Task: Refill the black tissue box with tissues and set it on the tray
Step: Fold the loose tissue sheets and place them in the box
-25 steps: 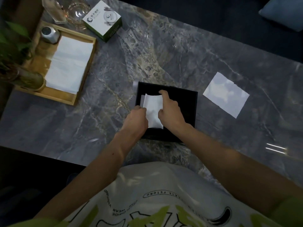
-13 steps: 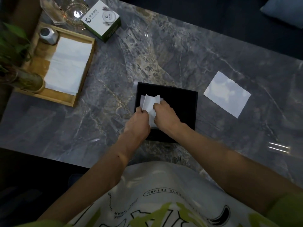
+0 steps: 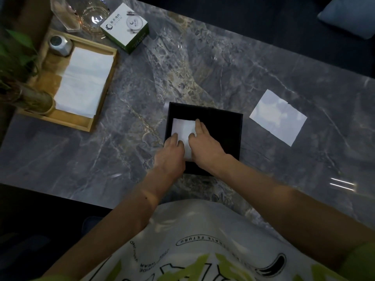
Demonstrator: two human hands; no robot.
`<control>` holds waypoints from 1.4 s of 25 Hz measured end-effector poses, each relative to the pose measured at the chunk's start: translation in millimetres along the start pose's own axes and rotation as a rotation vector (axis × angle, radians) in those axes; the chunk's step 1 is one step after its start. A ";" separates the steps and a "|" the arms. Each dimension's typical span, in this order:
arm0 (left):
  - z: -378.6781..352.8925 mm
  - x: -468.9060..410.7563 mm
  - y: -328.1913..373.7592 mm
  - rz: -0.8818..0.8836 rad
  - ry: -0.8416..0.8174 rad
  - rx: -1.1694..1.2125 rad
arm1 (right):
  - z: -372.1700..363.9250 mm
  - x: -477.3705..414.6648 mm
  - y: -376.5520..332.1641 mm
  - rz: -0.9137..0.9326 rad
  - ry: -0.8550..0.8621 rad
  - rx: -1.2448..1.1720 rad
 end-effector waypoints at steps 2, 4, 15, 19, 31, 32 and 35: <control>-2.9 0.0 4.5 -0.035 -0.014 -0.065 | -6.2 -0.4 -1.9 0.072 0.035 0.122; -4.0 -0.7 9.4 -0.058 -0.017 -0.156 | -13.8 -2.1 -4.1 0.156 0.039 0.246; -9.9 -5.1 8.2 -0.042 -0.085 -0.396 | -33.1 -2.9 -4.8 0.266 -0.010 0.444; -7.4 0.0 5.7 -0.084 -0.053 -0.301 | -23.8 9.2 -0.3 0.297 0.066 0.321; 39.1 22.7 31.2 -0.337 0.339 0.298 | 0.1 83.1 68.3 -0.089 0.489 -0.245; 44.1 22.7 43.2 -0.361 0.355 0.316 | -0.8 89.0 77.6 -0.132 0.503 -0.286; 51.7 17.7 81.3 -0.406 0.362 0.351 | -2.4 101.3 113.7 -0.219 0.568 -0.407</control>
Point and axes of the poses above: each hand's wrist, its own x-axis away from the middle knuckle, its own z-axis out of the back of the hand, y = z × x, the point moved 8 cm from there along -x, towards the middle knuckle, and after that the axes turned 4 degrees about x, right-handed, at the moved point
